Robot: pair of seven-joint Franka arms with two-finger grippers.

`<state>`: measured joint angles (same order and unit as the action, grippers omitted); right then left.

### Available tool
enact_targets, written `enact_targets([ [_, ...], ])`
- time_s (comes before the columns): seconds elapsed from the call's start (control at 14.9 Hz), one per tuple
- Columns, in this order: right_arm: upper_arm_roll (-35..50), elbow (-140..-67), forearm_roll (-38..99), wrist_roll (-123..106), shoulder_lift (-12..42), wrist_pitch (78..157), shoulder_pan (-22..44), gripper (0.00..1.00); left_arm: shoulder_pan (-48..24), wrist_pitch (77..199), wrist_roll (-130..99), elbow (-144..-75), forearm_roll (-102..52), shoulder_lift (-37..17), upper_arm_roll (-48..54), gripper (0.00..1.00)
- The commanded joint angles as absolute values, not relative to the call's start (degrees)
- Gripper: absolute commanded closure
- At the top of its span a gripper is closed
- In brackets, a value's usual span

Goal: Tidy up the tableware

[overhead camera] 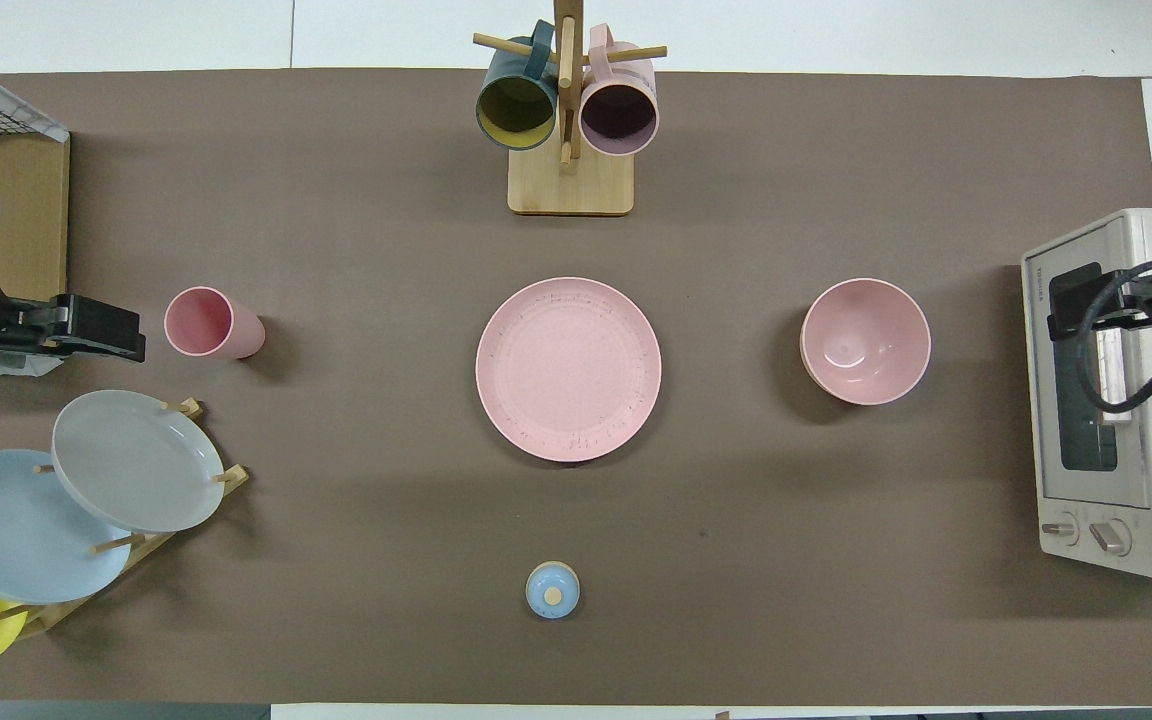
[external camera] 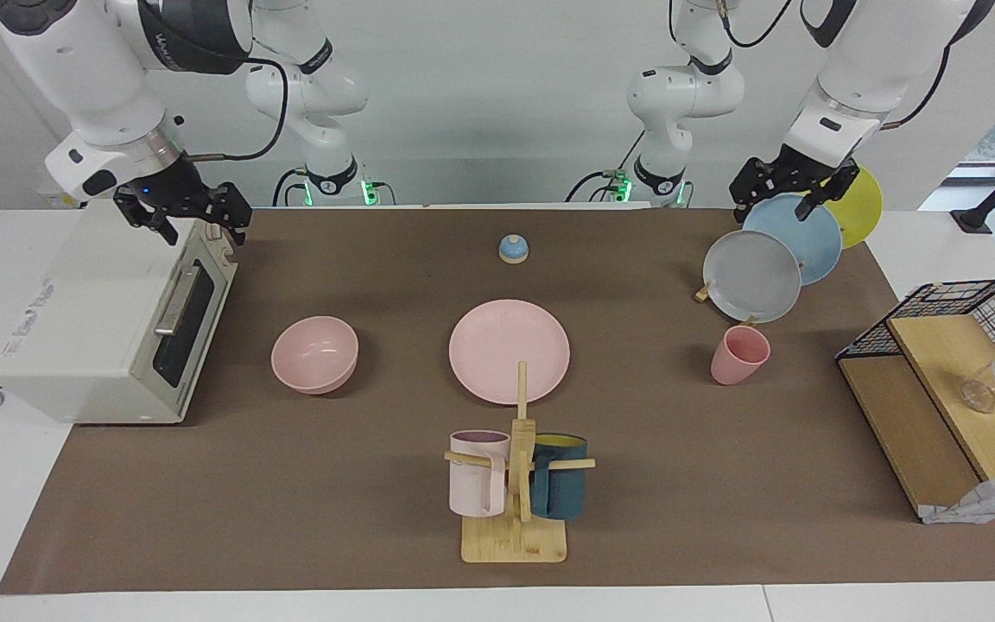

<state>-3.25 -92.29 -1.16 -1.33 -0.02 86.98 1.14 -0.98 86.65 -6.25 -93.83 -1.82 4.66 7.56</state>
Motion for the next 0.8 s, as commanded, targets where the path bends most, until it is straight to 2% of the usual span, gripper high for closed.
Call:
enact_targets([
  [0.0, -3.2, -92.3, 0.4, -2.9, -0.3, 87.5, 0.6, 0.00, -0.3, 87.5, -5.4, -94.3, -2.6, 5.5, 7.6, 0.00],
  [0.47, -2.9, -93.4, 0.4, -3.9, -1.1, 87.4, 0.8, 0.00, -0.3, 88.0, -5.4, -94.3, -2.6, 5.4, 7.6, 0.00],
  [0.67, -1.0, -98.2, 1.8, 1.4, -0.5, 97.4, 7.9, 0.00, -0.2, 88.2, -5.3, -94.4, -2.6, 5.4, 7.6, 0.00],
  [0.74, -1.0, -98.5, 1.8, 5.3, 1.9, 100.6, 10.9, 0.00, -0.2, 88.6, -5.3, -94.3, -2.6, 5.4, 7.6, 0.00],
])
